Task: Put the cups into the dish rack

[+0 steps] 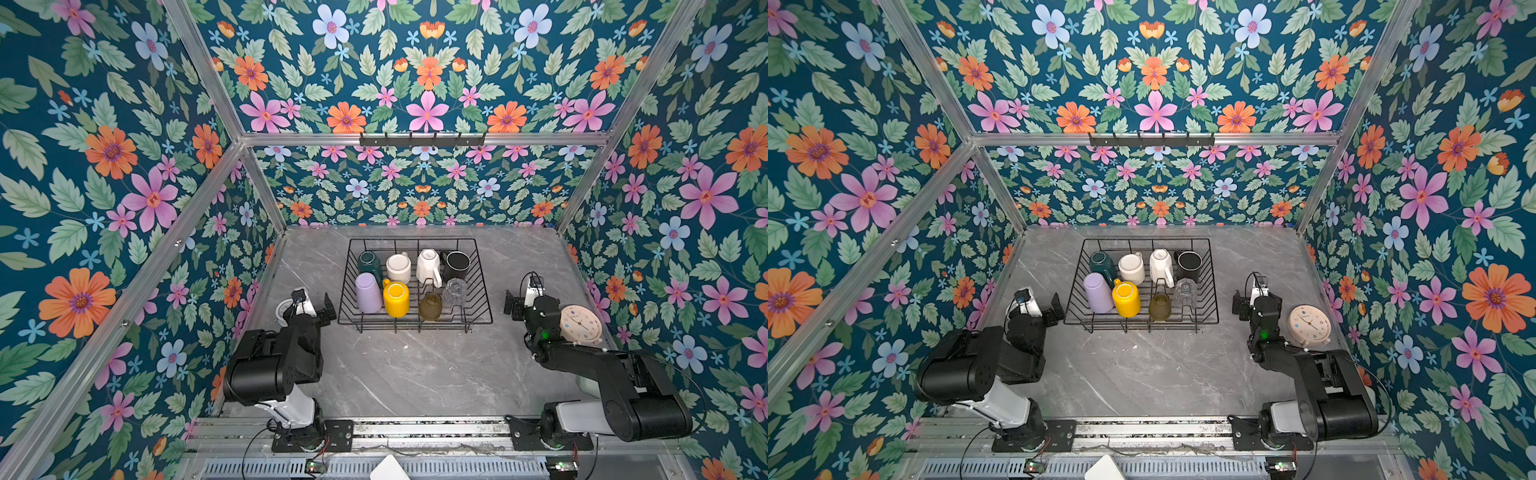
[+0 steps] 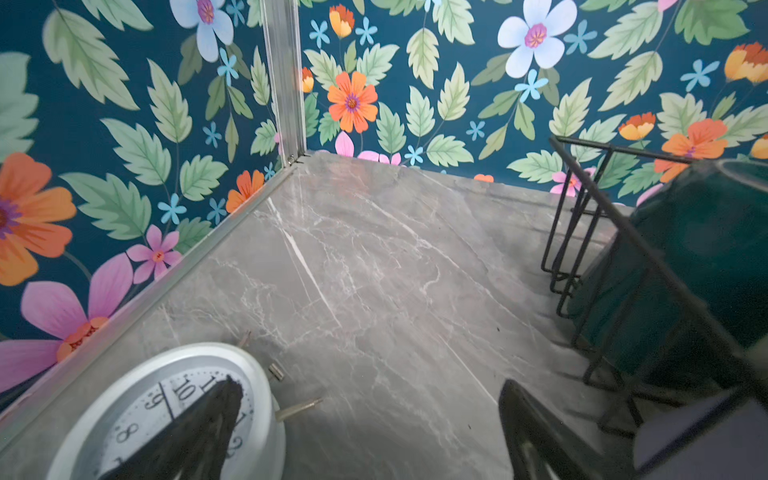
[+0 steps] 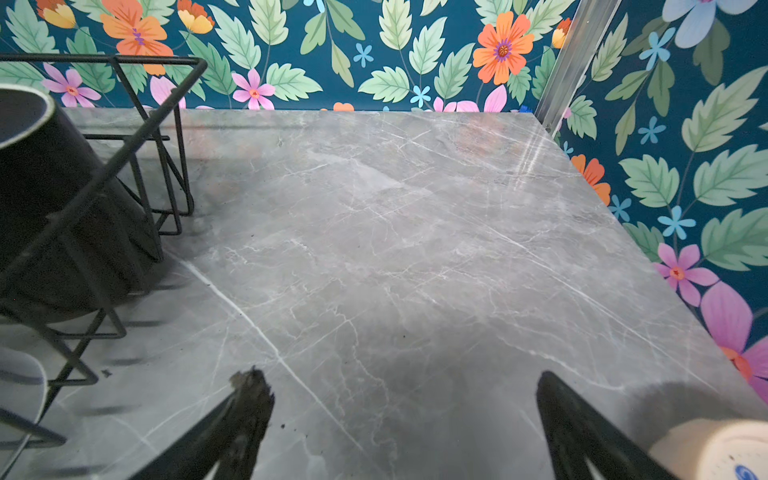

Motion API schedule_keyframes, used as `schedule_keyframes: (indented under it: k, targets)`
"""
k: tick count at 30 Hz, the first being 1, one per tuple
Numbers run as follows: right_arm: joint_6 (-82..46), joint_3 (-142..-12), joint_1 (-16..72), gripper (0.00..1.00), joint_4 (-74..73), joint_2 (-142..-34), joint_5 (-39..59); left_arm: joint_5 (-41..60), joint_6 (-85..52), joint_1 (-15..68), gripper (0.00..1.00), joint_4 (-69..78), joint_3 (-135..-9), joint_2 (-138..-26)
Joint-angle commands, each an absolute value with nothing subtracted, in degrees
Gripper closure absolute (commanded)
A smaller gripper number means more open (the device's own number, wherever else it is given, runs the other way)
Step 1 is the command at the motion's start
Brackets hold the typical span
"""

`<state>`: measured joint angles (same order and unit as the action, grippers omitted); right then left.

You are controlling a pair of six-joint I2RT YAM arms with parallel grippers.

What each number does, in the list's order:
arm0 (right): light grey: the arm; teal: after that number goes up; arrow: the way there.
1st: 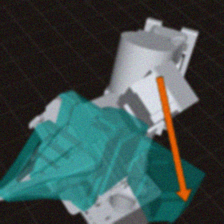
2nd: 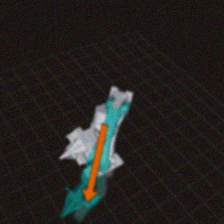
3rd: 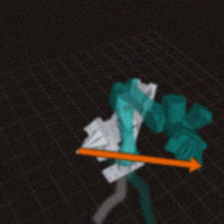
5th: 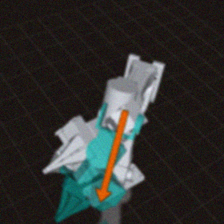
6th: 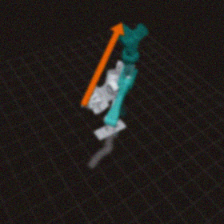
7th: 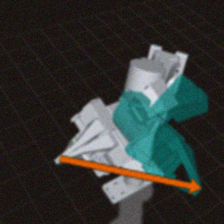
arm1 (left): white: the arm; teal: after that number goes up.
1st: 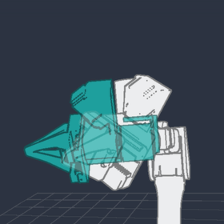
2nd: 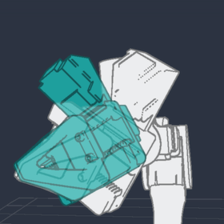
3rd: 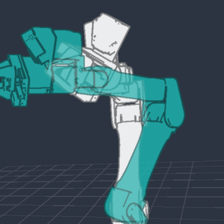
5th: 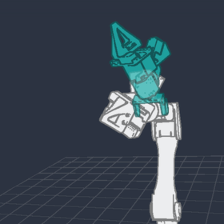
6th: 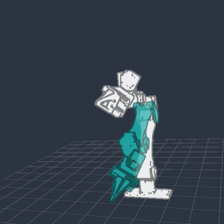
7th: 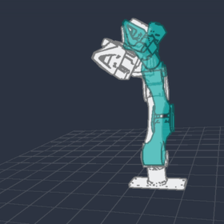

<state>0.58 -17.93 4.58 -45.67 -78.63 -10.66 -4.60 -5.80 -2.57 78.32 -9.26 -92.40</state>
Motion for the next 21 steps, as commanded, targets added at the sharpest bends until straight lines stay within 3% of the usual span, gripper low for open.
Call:
schedule_keyframes:
  k: [1, 15, 21]
  targets:
    - [0.79, -17.85, 4.40, 0.01, -48.23, -78.77, -10.03, -4.05, -5.14, -2.71, 0.01, 81.48, -10.74, -92.12]
    - [-0.79, -16.41, 2.46, 0.01, -51.46, -79.45, -7.92, -1.54, -3.47, -2.63, 0.00, 79.80, -12.24, -92.55]
    - [-1.06, -16.00, 2.46, 0.01, -52.12, -79.45, -8.43, -5.11, -4.30, -2.32, 0.00, 81.30, -11.36, -92.46]
